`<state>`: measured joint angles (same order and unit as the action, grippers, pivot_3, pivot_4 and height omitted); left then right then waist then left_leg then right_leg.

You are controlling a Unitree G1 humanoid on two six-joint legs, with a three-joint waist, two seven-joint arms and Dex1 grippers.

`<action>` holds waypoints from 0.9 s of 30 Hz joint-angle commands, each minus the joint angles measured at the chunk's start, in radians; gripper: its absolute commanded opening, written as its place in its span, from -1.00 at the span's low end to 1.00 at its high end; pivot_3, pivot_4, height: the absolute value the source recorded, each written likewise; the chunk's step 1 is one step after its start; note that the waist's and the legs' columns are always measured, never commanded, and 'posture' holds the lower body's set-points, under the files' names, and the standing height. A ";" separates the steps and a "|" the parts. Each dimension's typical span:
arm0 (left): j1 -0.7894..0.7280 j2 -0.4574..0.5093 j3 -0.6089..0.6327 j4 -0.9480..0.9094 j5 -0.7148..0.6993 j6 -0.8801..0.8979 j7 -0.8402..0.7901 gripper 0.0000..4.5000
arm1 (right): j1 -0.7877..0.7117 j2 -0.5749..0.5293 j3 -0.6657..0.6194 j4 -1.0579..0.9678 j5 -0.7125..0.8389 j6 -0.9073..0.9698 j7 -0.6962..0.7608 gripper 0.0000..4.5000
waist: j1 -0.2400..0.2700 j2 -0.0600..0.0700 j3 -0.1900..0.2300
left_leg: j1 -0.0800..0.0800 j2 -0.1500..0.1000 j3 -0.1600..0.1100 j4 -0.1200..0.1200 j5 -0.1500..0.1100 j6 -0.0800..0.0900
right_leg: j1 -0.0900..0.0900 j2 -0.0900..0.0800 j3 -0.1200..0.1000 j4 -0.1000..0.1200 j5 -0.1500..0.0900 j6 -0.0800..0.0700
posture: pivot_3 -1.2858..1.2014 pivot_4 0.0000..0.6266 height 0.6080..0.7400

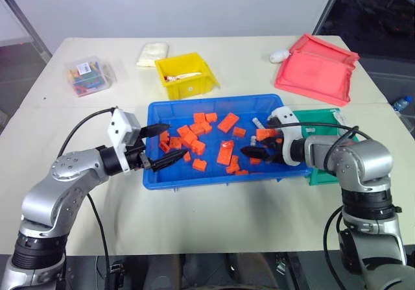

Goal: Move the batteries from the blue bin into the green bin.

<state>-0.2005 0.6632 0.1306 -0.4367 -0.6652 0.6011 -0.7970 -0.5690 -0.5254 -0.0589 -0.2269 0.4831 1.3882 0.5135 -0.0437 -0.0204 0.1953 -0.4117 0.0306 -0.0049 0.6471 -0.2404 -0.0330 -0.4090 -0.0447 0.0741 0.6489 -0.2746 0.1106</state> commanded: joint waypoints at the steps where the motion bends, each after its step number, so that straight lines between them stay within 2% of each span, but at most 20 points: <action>1: 0.002 -0.006 0.008 -0.041 -0.004 -0.013 0.013 1.00 | -0.008 -0.010 0.011 0.022 -0.014 -0.034 -0.010 0.97 | 0.000 0.000 0.000 | 0.000 0.000 0.000 0.000 0.000 0.000 | 0.000 0.000 0.000 0.000 0.000 0.000 | 0.03 -0.52 1.00; 7: 0.000 -0.012 0.007 -0.048 -0.004 -0.010 0.029 1.00 | 0.015 0.004 0.052 0.067 -0.035 -0.080 -0.029 0.97 | 0.000 -0.001 0.000 | 0.000 0.000 0.000 0.000 0.000 0.000 | 0.000 0.000 0.000 0.000 0.000 0.000 | 0.03 -0.52 1.00; 9: 0.002 -0.013 0.009 -0.050 -0.005 -0.010 0.031 1.00 | 0.019 0.000 0.080 0.066 -0.046 -0.095 -0.029 0.75 | 0.000 -0.001 -0.001 | 0.000 0.000 0.000 0.000 0.000 0.000 | 0.000 0.000 0.000 0.000 0.000 0.000 | 0.03 -0.52 1.00; 11: 0.005 -0.013 0.011 -0.051 -0.005 -0.011 0.035 1.00 | 0.018 0.002 0.098 0.065 -0.053 -0.106 -0.031 0.42 | 0.000 -0.001 -0.001 | 0.001 0.000 0.000 0.000 0.000 0.000 | 0.000 0.000 0.000 0.000 0.000 0.000 | 0.03 -0.52 1.00; 17: 0.013 -0.017 0.014 -0.059 -0.008 -0.014 0.046 1.00 | 0.016 -0.006 0.138 0.051 -0.063 -0.126 -0.025 -0.96 | 0.000 -0.002 -0.001 | 0.001 0.000 0.000 0.000 0.000 0.000 | 0.001 0.000 0.000 0.000 0.000 0.000 | 0.03 -0.52 1.00; 23: 0.014 -0.018 0.013 -0.056 -0.005 -0.018 0.045 1.00 | -0.005 -0.014 0.158 0.045 -0.080 -0.148 -0.021 -0.99 | 0.000 -0.002 -0.001 | 0.001 0.000 0.000 0.000 0.000 0.000 | 0.001 0.000 0.000 0.000 0.000 0.000 | 0.03 -0.52 1.00; 27: -0.002 -0.014 0.019 -0.042 -0.016 -0.018 0.028 1.00 | -0.102 -0.039 0.112 0.006 -0.049 -0.134 0.009 -0.99 | 0.000 -0.002 -0.001 | 0.001 0.000 0.000 0.000 0.000 0.000 | 0.001 0.000 0.000 0.000 0.000 0.000 | 0.03 -0.52 1.00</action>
<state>-0.1905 0.6449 0.1309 -0.4548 -0.6665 0.6012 -0.7602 -0.6094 -0.5367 0.0939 -0.1744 0.4147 1.2572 0.5033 -0.0439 -0.0222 0.1942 -0.4110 0.0307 -0.0050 0.6469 -0.2404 -0.0330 -0.4086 -0.0447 0.0741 0.6489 -0.2746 0.1106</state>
